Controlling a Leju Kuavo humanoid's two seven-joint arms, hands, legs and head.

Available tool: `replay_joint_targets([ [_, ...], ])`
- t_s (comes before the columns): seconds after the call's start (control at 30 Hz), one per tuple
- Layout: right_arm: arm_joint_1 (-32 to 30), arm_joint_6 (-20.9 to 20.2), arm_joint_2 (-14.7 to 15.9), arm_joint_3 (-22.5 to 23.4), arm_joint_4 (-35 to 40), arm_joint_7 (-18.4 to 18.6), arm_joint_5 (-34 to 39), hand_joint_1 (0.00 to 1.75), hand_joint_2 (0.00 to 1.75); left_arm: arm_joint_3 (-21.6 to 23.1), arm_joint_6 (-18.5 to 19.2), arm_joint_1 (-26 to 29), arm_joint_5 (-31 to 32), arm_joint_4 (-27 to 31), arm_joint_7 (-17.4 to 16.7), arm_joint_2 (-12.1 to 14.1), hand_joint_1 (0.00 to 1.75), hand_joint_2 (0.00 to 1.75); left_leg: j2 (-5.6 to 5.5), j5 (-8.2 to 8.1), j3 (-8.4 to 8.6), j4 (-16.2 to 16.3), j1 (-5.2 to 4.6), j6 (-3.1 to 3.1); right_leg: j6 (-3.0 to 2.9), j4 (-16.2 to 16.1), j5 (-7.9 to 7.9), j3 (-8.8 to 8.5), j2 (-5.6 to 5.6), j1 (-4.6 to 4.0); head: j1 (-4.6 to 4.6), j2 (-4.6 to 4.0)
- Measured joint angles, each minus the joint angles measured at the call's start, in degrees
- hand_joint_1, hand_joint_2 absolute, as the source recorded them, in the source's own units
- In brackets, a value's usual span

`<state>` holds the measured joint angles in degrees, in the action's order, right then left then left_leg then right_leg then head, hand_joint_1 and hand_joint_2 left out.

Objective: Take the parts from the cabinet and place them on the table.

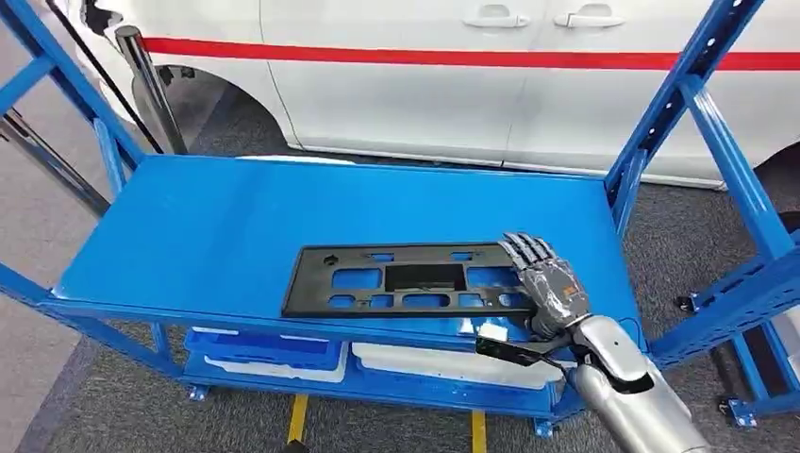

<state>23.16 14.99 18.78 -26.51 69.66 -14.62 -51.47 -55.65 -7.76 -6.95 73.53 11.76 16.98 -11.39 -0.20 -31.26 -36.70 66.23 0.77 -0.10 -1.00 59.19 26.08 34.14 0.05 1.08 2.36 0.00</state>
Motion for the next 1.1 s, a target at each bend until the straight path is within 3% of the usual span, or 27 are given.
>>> replay_joint_targets([
  [0.07,0.0,0.5,0.0,0.6,-1.1,-0.1,-0.4,0.00,1.75,0.0,0.0,0.0,0.0,0.0,0.0,0.0,0.00,0.00,0.00,-3.67,-3.99,8.9,-0.02,-0.08,-0.13,0.0,-0.04,0.11,-0.05,-0.31,0.02,0.00],
  [0.1,0.0,0.9,0.0,0.9,-1.6,-0.1,-0.6,0.00,1.75,0.0,0.0,0.1,0.0,0.0,0.0,0.0,0.00,0.00,0.00,-3.72,-4.83,10.8,-0.02,0.01,-0.14,0.0,-0.05,0.10,-0.05,-0.45,0.00,0.00],
  [0.13,0.0,1.1,0.0,1.1,-2.0,-0.1,-0.8,0.00,1.75,0.0,0.0,0.1,0.0,0.0,0.0,0.0,0.00,0.00,0.00,-2.51,-4.25,9.8,-0.07,0.23,-0.14,0.0,-0.05,0.04,-0.04,-0.57,0.00,0.00],
  [0.17,0.0,1.3,0.0,1.4,-2.4,-0.1,-1.0,0.00,1.75,0.0,0.0,0.1,0.0,0.0,0.0,0.0,0.00,0.00,0.00,-0.06,-2.24,5.9,-0.15,0.58,-0.14,0.0,-0.05,-0.09,-0.01,-0.67,0.00,0.00],
  [0.23,0.2,1.5,0.0,2.1,-3.2,-0.3,-1.0,0.00,1.75,0.0,0.0,0.0,0.1,0.0,0.0,0.0,0.00,0.00,-0.01,4.57,3.37,-4.9,-0.49,1.70,-0.12,0.0,-0.04,-0.33,0.03,-0.83,0.02,0.00],
  [0.27,0.2,1.7,0.0,2.3,-3.5,-0.3,-1.0,0.00,1.75,0.0,0.0,-0.2,0.1,0.0,0.0,0.1,0.00,0.00,0.10,3.81,4.40,-7.4,-0.80,1.91,0.11,0.2,0.06,-0.18,0.02,-1.27,0.02,0.00],
  [0.37,0.2,1.9,-0.1,2.8,-4.2,-0.4,-1.0,0.00,1.75,0.2,0.1,-0.1,0.3,0.0,0.0,0.1,0.00,0.00,0.07,4.27,4.27,-7.5,-0.94,1.97,1.03,-0.1,-0.33,-0.15,0.01,-0.86,0.02,0.00],
  [0.43,0.3,1.9,-0.1,3.3,-4.5,-0.4,-1.0,0.00,1.75,0.2,0.0,-0.1,0.3,0.0,0.0,0.1,0.00,0.00,0.33,5.21,4.75,-8.7,-0.36,2.77,1.69,0.3,0.10,-0.14,0.02,-0.78,0.04,0.00],
  [0.47,0.3,1.9,-0.1,3.4,-4.8,-0.4,-1.0,0.03,1.75,0.3,0.1,-0.2,0.3,0.0,0.0,0.1,0.00,0.00,0.34,5.37,4.72,-8.9,-0.36,3.09,1.86,2.1,1.75,0.72,0.02,-0.83,0.15,0.00],
  [0.5,0.3,1.9,-0.1,3.4,-5.1,-0.5,-1.0,0.21,1.75,0.3,0.1,-0.2,0.3,0.0,0.0,0.1,0.00,0.00,0.35,5.50,4.54,-8.9,-0.36,3.29,2.06,5.9,4.14,2.53,0.03,-0.74,0.11,0.00],
  [0.53,0.3,1.8,-0.1,3.5,-5.3,-0.7,-0.9,0.58,1.75,0.4,0.1,-0.2,0.3,0.0,0.0,0.1,0.00,0.00,0.35,5.50,4.47,-8.9,-0.37,3.30,2.31,10.5,6.34,4.62,0.02,-0.59,0.13,0.00],
  [0.57,0.3,1.8,-0.2,3.5,-5.7,-1.1,-0.6,1.20,1.75,0.4,0.1,-0.1,0.4,0.0,-0.1,0.1,0.00,0.00,0.38,5.50,4.41,-8.9,-0.40,3.30,2.54,14.4,7.75,6.44,0.02,-0.45,0.11,0.00],
  [0.6,0.3,1.6,-0.2,3.6,-6.0,-1.4,-0.5,1.45,1.75,0.4,0.1,0.0,0.4,0.0,-0.1,0.1,0.00,0.00,0.39,5.50,4.38,-8.8,-0.39,3.29,2.71,16.6,7.96,7.49,0.00,-0.29,0.11,0.00],
  [0.63,0.3,1.4,-0.2,3.6,-6.2,-1.6,-0.5,1.62,1.75,0.5,0.1,0.0,0.4,0.0,-0.2,0.1,0.00,0.00,0.39,5.45,4.40,-8.8,-0.35,3.23,2.85,16.1,6.88,7.29,-0.01,-0.12,0.13,0.00],
  [0.67,0.3,1.4,-0.3,3.7,-6.4,-1.7,-0.5,1.69,1.75,0.5,0.1,0.0,0.4,0.0,-0.2,0.1,0.00,0.00,0.35,5.38,4.43,-8.7,-0.29,3.12,2.92,12.7,4.43,5.60,-0.01,0.08,0.11,0.00],
  [0.73,0.4,1.4,-0.3,4.0,-6.6,-2.1,-0.5,1.75,1.75,0.7,0.1,0.0,0.4,0.0,-0.2,0.0,0.00,0.00,0.28,5.07,4.47,-8.2,-0.21,2.66,2.87,2.7,-0.41,0.61,-0.06,0.36,0.11,0.00],
  [0.77,0.3,1.4,-0.3,4.1,-6.8,-2.2,-0.3,1.75,1.75,0.9,0.0,0.0,0.4,0.0,-0.2,0.0,0.00,0.00,0.23,4.92,4.27,-8.0,-0.24,2.40,2.63,0.3,0.45,-0.47,-0.09,0.34,0.15,0.00],
  [0.8,0.3,1.6,-0.4,4.2,-6.9,-2.4,-0.1,1.75,1.75,0.9,0.0,-0.1,0.4,0.0,-0.2,0.0,0.00,0.00,0.16,4.82,3.97,-7.6,-0.60,2.06,2.32,0.0,0.07,-0.19,0.00,-0.14,0.07,0.00],
  [0.87,0.1,2.2,-0.5,4.7,-6.9,-2.5,0.3,1.75,1.75,0.9,0.0,0.0,0.4,0.0,-0.2,0.0,0.00,0.00,0.15,5.05,3.96,-8.0,-0.58,1.48,1.80,0.1,0.10,0.02,0.04,-0.31,0.07,0.00],
  [0.93,0.0,2.4,-0.5,5.1,-6.8,-2.8,0.4,1.75,1.75,0.9,-0.1,-0.1,0.3,0.0,-0.2,0.1,0.00,0.00,0.13,4.74,4.08,-8.0,-0.59,0.80,1.03,-0.4,-0.23,-0.35,-0.03,0.15,0.09,0.00],
  [0.97,0.0,2.6,-0.5,5.3,-6.8,-2.9,0.4,1.75,1.75,0.9,-0.1,0.0,0.3,0.0,-0.2,0.1,0.00,0.00,0.15,3.75,3.87,-6.9,-0.39,0.61,0.78,-0.6,-0.26,-0.48,-0.05,0.23,0.09,0.00],
  [1.07,-0.4,3.1,-0.7,5.7,-6.8,-3.2,0.5,1.75,1.75,0.9,0.0,0.1,0.3,0.0,-0.2,0.1,0.00,0.00,0.15,-2.94,-1.97,5.6,-0.23,0.09,0.08,-0.6,-0.27,-0.25,-0.22,0.02,-0.15,0.00],
  [1.1,-0.5,3.1,-0.7,5.9,-6.8,-3.3,0.5,1.75,1.75,0.9,0.0,0.2,0.3,0.0,-0.2,0.1,0.00,0.00,0.15,-3.96,-3.55,9.2,-0.23,0.03,0.08,-0.5,-0.27,-0.22,-0.24,-0.09,-0.13,0.00],
])
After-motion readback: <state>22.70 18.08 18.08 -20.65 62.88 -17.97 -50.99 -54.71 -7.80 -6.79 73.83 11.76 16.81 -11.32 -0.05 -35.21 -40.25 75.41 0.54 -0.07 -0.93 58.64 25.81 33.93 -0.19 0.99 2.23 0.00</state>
